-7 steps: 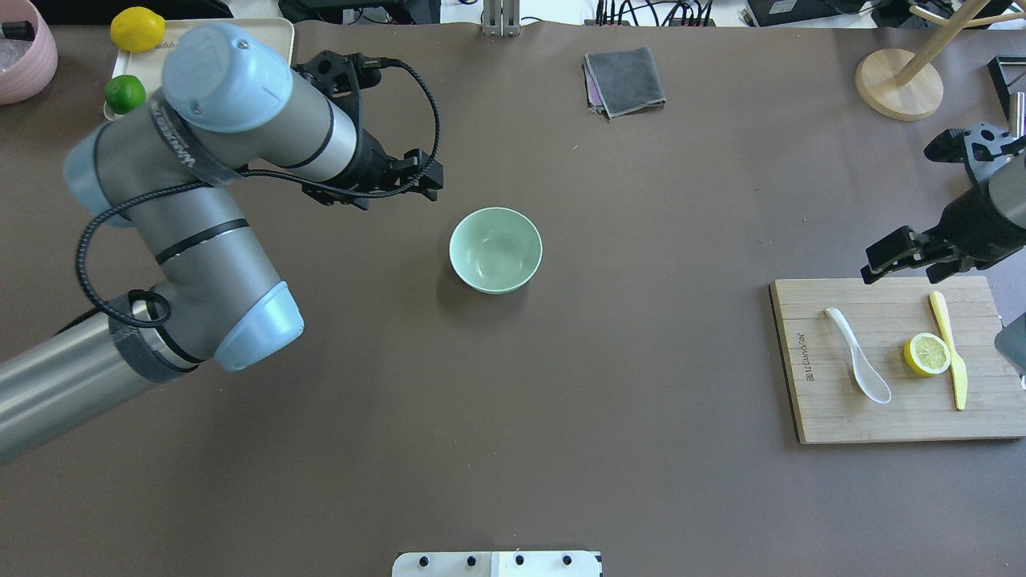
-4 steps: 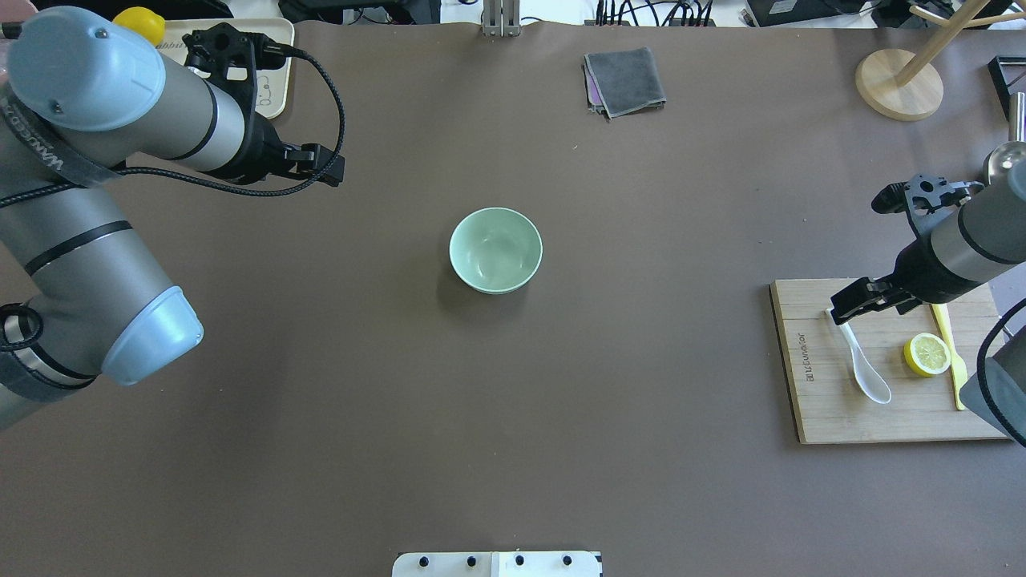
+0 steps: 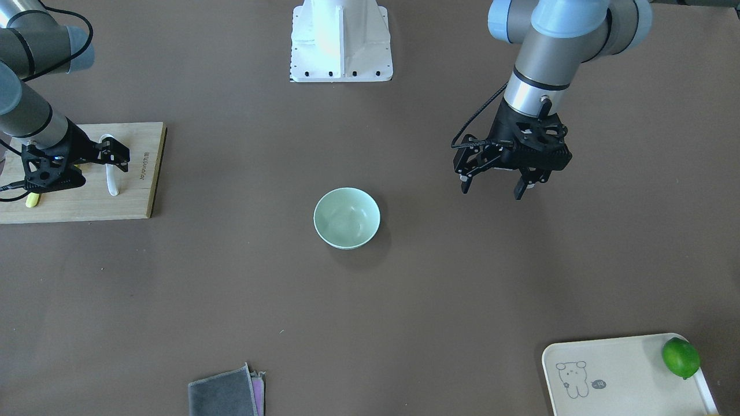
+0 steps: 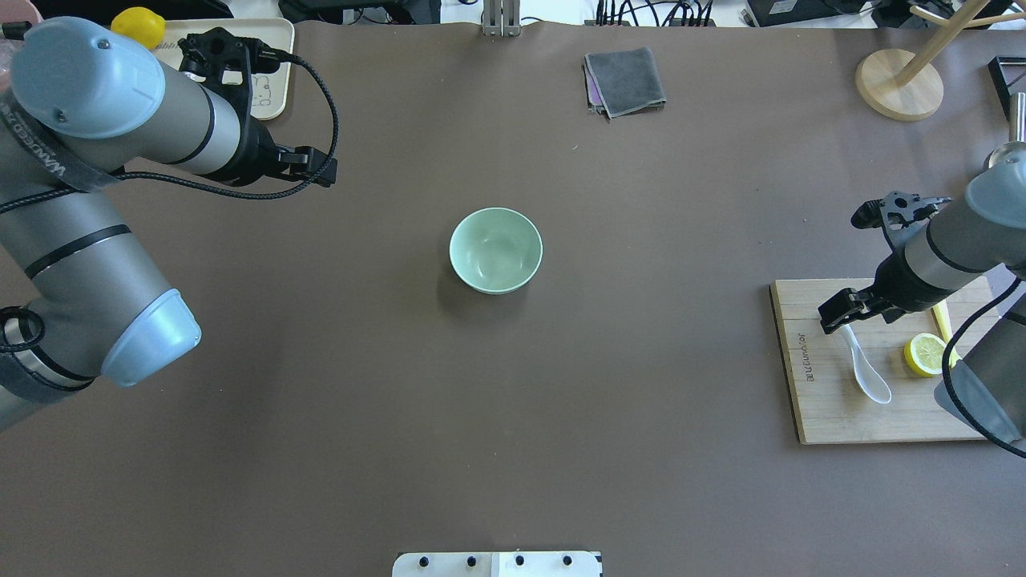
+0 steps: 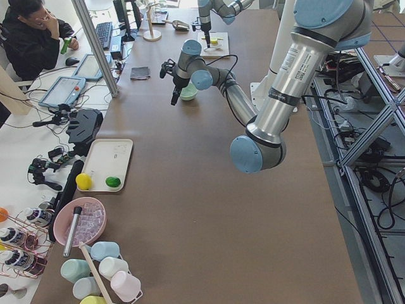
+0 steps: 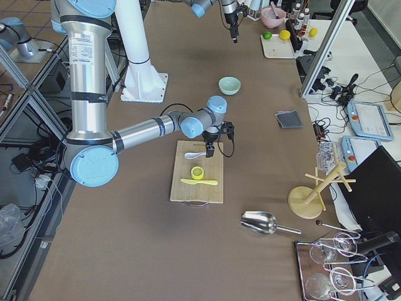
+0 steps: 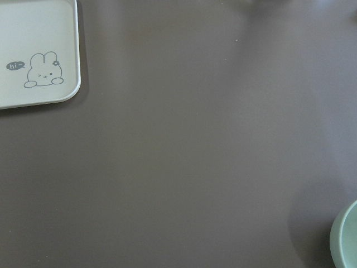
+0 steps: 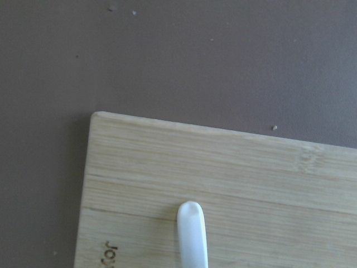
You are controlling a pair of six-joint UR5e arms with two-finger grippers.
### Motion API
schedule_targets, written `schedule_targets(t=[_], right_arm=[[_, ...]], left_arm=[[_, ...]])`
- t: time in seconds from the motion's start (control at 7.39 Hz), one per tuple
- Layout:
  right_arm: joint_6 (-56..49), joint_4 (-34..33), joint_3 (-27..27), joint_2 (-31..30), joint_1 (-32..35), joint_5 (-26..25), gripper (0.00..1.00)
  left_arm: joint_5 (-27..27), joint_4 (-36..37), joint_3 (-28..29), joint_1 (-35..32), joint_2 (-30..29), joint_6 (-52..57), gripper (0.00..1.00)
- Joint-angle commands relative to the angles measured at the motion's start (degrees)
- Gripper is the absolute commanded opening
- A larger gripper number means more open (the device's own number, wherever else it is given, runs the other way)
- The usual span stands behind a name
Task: Place spoon in bowl
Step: 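Close the right gripper on the white spoon's handle on the cutting board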
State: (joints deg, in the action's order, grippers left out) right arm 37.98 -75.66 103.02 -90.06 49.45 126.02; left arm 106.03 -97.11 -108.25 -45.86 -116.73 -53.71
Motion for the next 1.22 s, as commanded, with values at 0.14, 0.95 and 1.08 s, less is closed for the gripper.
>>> schedule_targets(t=[0.14, 0.95, 1.08], right_arm=[[1.21, 3.33, -2.74, 0.24, -0.05, 0.01, 0.72], [2.8, 3.5, -2.3, -0.2, -1.1, -0.34, 0.21], [2.8, 3.5, -2.21, 0.15, -1.19, -0.17, 0.0]], left_arm=[[0.06, -0.09, 0.14, 0.07, 0.01, 0.01, 0.98], [0.49, -0.09, 0.14, 0.16, -0.42, 0.01, 0.98], [0.49, -0.09, 0.14, 0.16, -0.43, 0.01, 0.98]])
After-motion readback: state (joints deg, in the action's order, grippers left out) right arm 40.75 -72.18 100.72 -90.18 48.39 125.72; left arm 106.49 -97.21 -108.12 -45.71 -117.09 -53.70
